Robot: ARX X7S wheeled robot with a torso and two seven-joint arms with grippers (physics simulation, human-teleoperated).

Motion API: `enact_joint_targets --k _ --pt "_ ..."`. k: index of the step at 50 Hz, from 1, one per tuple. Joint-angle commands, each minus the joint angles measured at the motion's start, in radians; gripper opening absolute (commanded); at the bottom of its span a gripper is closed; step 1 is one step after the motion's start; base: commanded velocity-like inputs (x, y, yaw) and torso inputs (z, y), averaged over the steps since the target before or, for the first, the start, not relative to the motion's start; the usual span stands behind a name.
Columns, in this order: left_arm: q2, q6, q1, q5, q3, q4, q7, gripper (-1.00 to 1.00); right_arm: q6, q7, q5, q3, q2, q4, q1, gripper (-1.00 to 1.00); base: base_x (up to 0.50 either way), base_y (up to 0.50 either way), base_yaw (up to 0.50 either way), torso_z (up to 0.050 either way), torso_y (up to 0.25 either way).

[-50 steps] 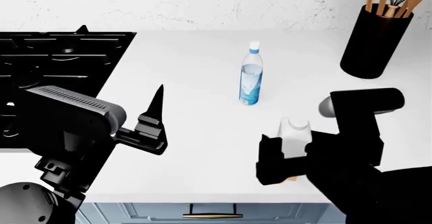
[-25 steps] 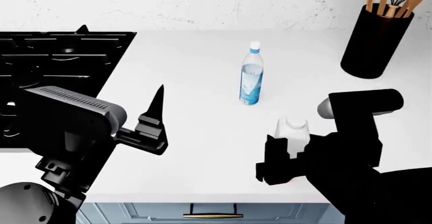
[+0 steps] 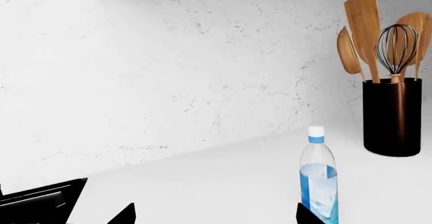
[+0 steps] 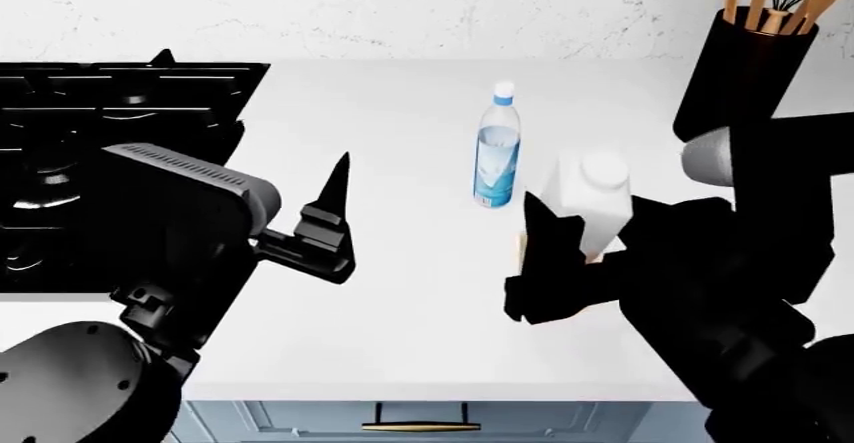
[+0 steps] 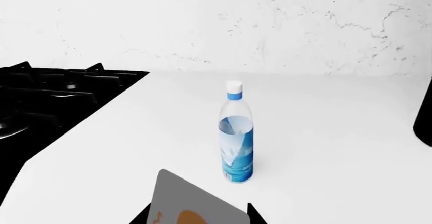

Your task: Move the drinks to the dining counter.

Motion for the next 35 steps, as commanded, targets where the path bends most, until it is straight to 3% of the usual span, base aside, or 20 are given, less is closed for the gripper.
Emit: enact_joint_targets --k 1,11,19,35 --pt "0.091 -0.006 -0.164 0.072 0.109 -0.169 0.096 1.00 -0.004 -0.018 -0.027 0.014 -0.017 -0.018 0.034 -1.00 0.00 0.00 0.00 0.000 0.000" --pt "0.178 0.060 -0.253 0.158 0.188 -0.379 0.211 1.00 -0.078 -0.080 -0.070 0.094 -0.075 -0.045 -0.006 -1.00 0.00 0.00 0.00 0.000 0.001" --pt "0.193 0.054 -0.277 0.154 0.198 -0.391 0.216 1.00 -0.144 -0.099 -0.092 0.148 -0.134 -0.086 0.026 -1.00 0.00 0.00 0.00 0.000 0.000" --pt "0.210 0.059 -0.311 0.166 0.219 -0.435 0.239 1.00 -0.177 -0.079 -0.071 0.158 -0.135 -0.111 0.059 -1.00 0.00 0.00 0.00 0.000 0.001"
